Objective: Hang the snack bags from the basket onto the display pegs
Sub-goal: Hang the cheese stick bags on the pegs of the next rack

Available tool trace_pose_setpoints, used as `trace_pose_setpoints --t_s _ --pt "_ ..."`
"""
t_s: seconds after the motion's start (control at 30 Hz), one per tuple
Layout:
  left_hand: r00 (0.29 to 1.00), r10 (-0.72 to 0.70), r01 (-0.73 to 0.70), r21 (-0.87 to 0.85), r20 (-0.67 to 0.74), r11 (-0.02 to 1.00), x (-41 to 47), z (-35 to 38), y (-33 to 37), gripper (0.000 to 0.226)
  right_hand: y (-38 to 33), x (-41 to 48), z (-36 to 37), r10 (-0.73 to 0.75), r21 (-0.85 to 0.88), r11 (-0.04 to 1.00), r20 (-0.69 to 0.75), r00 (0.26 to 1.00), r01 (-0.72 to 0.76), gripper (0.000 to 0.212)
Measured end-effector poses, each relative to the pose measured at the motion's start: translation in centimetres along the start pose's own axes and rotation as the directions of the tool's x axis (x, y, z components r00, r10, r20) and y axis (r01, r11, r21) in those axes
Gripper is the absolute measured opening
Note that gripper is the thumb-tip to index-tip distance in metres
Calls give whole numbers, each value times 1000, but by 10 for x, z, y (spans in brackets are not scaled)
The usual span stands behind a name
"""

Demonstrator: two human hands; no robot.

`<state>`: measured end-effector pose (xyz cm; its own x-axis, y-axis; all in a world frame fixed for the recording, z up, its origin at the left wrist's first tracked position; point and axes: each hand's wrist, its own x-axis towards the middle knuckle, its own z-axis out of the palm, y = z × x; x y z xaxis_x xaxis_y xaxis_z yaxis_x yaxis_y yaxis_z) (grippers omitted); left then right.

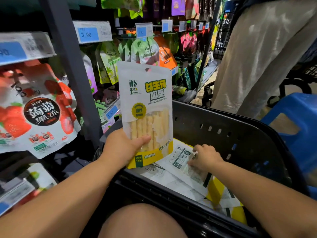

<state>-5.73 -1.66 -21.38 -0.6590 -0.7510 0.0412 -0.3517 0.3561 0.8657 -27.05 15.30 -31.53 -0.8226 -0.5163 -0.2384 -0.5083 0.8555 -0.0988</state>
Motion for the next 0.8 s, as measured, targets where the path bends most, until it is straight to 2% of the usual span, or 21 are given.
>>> trace_pose_setpoints --t_s 0.1,0.17,0.23,0.33,0.43,0.57,0.7,0.8 --pt "1000 -3 3 22 -2 1000 0 0 1 24 -12 -5 7 -42 -51 997 187 981 53 89" --pt "1000 -7 7 34 -5 999 -1 0 2 25 -16 -9 11 -54 -70 995 259 965 74 109" --pt "1000 -12 12 43 -6 999 -1 0 2 26 -17 -12 14 -52 -83 993 298 953 80 125" --pt "1000 -15 15 38 -5 999 -1 0 1 28 -18 -18 21 -84 -148 980 290 953 132 133" --pt "1000 -12 12 27 -2 1000 -2 0 0 28 -19 -21 27 -109 -200 966 252 961 162 127" --pt "1000 5 -5 14 3 1000 -1 0 0 24 -18 -20 24 -155 -179 964 220 963 196 106" --pt "1000 15 -15 11 7 1000 0 0 -1 22 -14 -17 24 -201 -172 955 219 955 241 98" --pt "1000 23 -23 28 18 999 2 -1 -2 14 -15 -16 24 -262 -152 942 225 938 300 84"
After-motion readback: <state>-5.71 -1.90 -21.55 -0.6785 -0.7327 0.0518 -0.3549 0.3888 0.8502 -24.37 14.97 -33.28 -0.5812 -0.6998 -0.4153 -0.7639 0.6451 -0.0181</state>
